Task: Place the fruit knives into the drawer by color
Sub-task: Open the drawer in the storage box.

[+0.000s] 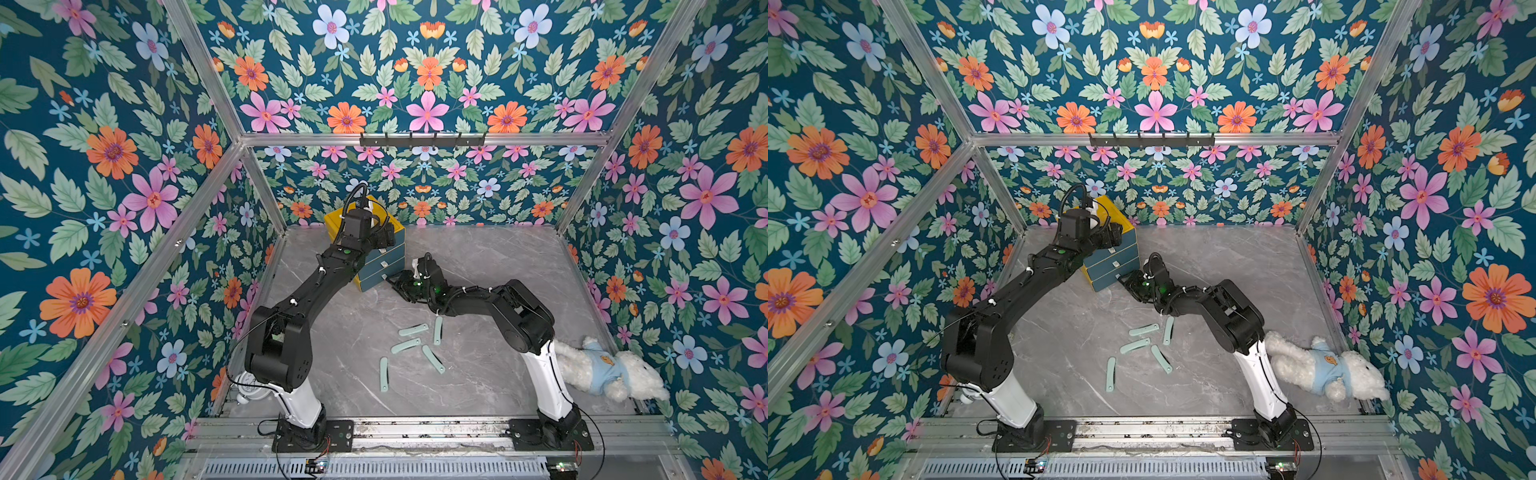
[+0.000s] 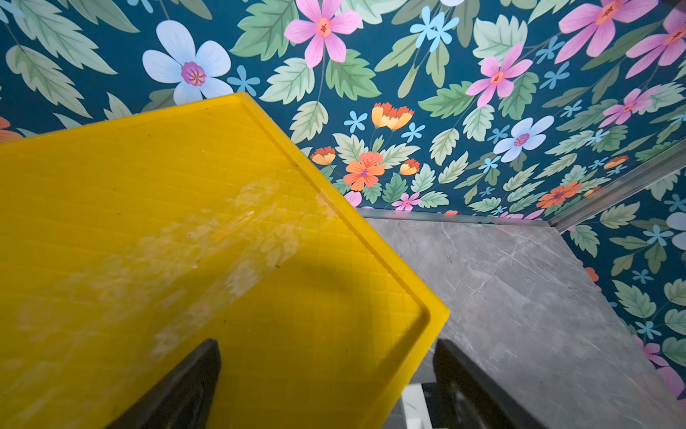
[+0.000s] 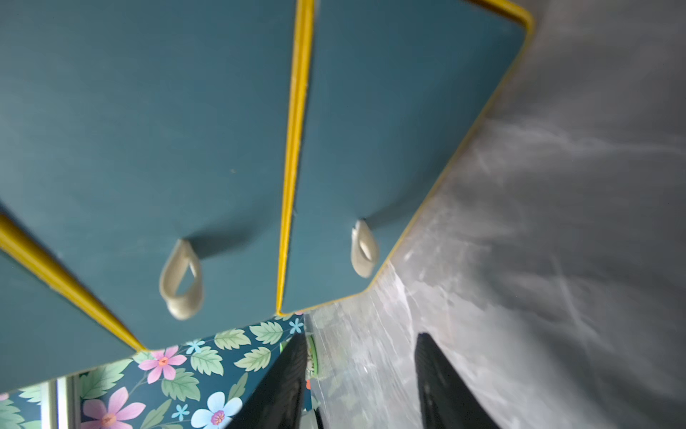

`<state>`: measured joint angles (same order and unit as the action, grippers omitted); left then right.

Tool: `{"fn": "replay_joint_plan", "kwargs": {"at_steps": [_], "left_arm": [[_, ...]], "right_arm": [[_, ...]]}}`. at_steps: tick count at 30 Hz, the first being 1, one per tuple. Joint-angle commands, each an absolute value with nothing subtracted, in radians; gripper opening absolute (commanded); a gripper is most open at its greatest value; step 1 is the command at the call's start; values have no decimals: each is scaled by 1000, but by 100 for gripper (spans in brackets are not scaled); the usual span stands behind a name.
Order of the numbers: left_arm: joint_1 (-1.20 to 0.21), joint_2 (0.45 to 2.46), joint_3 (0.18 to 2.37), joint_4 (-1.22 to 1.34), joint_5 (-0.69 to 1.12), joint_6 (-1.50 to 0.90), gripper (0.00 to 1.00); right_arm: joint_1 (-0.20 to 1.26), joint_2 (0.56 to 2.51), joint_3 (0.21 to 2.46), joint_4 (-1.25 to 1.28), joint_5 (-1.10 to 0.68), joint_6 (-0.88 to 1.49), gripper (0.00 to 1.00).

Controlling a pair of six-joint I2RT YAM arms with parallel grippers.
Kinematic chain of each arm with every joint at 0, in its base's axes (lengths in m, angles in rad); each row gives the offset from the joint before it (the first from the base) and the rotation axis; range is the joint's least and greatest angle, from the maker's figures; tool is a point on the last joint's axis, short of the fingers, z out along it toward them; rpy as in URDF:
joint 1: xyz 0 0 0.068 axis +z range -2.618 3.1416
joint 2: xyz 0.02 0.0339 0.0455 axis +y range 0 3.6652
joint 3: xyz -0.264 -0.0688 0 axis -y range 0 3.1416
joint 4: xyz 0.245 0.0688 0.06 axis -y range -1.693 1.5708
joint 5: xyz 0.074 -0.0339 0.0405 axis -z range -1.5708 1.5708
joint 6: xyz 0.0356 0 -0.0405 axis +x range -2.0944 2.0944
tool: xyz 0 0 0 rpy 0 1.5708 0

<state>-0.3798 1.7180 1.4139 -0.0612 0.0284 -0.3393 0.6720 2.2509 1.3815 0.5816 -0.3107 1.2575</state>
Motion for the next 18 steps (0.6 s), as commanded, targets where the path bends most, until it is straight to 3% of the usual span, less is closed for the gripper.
{"fn": "replay_joint_plan", "kwargs": {"at_steps": [1, 18], "left_arm": [[-380, 1733, 1396, -282, 77, -384, 92], [-380, 1738, 1389, -282, 87, -384, 93]], "right_arm": [[670, 2278, 1416, 642, -315, 1295, 49], [658, 2377, 1527, 607, -311, 1290, 39]]}}
